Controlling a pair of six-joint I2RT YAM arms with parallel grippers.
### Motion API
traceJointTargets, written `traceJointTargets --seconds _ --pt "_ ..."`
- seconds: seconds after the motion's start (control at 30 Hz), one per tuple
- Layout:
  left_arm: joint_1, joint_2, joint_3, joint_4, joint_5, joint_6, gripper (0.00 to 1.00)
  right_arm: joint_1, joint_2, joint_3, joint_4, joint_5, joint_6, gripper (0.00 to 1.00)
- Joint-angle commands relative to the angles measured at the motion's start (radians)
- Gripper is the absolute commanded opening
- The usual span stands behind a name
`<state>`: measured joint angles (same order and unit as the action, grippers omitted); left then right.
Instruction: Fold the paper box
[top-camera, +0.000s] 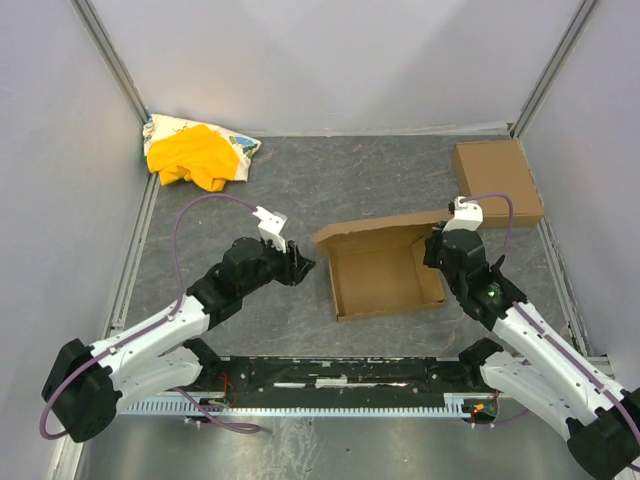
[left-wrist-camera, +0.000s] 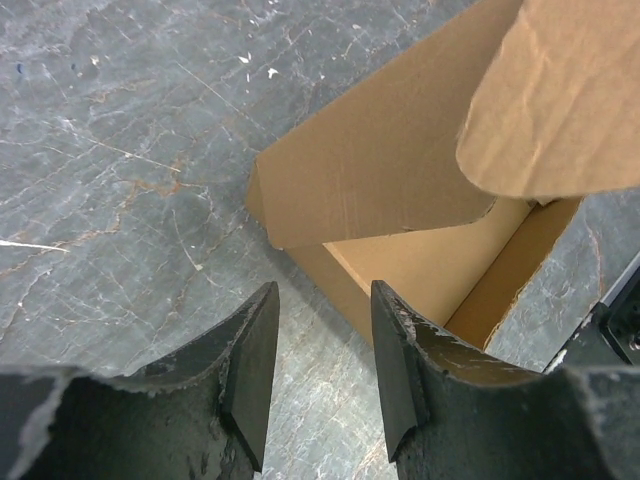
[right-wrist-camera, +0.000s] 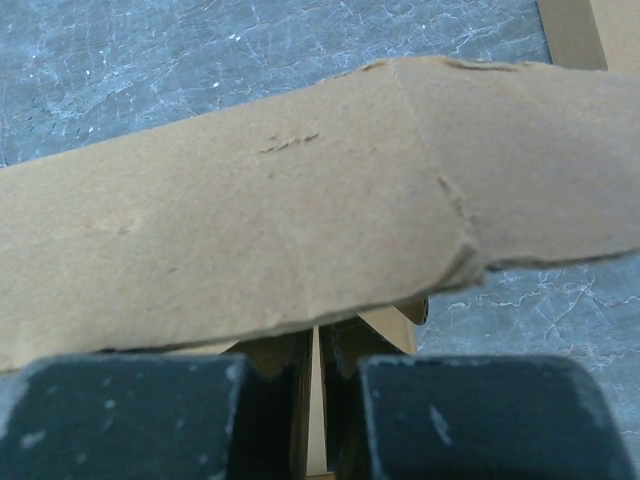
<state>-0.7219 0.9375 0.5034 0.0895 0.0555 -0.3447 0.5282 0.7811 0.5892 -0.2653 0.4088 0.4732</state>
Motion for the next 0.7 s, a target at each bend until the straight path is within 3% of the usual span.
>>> traceJointTargets --seconds 0.0,0.23,0.47,0.67 --pt "-0.010 0.029 0.017 0.110 0.047 -0.043 0.49 0.001 0.002 0.054 0.034 0.031 -0.010 0.10" --pt "-0.014 0.069 0.058 0.132 0.030 -0.011 0.48 0.002 0.006 0.085 0.007 0.043 -0.025 0.09" --pt "-0.014 0.053 0.068 0.112 0.018 0.012 0.49 0.002 -0.054 0.119 -0.108 -0.028 -0.041 0.32" --pt "-0.014 0.055 0.069 0.114 0.020 0.011 0.49 0.002 -0.145 0.092 -0.193 0.011 -0.064 0.38"
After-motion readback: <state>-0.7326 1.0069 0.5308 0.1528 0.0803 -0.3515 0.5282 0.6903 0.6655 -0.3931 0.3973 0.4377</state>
